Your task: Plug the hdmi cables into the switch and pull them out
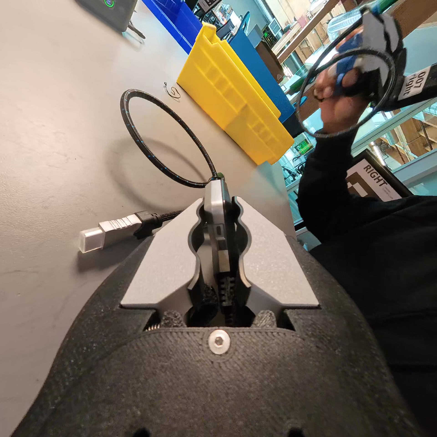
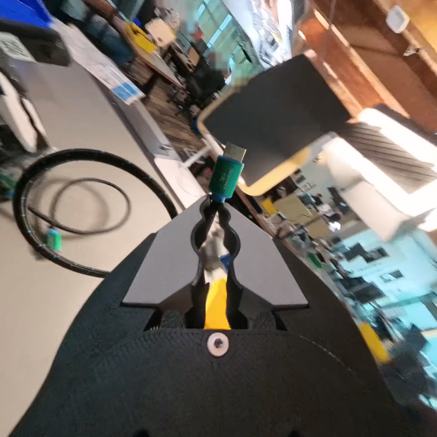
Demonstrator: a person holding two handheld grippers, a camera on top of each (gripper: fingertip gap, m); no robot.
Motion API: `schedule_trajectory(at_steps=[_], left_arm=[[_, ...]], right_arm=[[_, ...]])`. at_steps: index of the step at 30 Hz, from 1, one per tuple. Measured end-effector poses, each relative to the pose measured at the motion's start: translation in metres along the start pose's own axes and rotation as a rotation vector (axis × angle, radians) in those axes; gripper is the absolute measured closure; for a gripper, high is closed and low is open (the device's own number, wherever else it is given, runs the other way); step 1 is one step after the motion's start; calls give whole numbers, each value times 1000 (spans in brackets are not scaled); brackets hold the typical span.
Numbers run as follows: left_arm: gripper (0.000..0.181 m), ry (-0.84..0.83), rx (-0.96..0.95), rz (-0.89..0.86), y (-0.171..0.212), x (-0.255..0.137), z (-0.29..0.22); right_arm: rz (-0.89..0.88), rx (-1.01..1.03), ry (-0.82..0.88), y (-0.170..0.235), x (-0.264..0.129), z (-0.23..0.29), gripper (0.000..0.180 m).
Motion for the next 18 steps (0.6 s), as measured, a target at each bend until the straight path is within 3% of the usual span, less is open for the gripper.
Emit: schedule_trajectory(at_steps=[4,7,13,18], left_arm=[[160,-8,2,1,0,1,0],[160,-14,6,2,0,1,0],[160,-17,8,-1,0,1,0],[160,-19,3,-8,0,0,0]], right_arm=[[215,-175,90,35,-40,-65,173],[381,-282,61,79,-54,-83,172],[681,-304,-334,177,-54,-43,171],[740,-330,-507,219,-44,-8,170]])
Point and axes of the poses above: each gripper's, where its closed fingertips meet, x out along the fingers, y out of its underside, z = x × y across the jaws, the point moved 8 cm from there along -x, back along the fingers, and after that the axes turned 7 degrees about y, right-handed, at the moved point
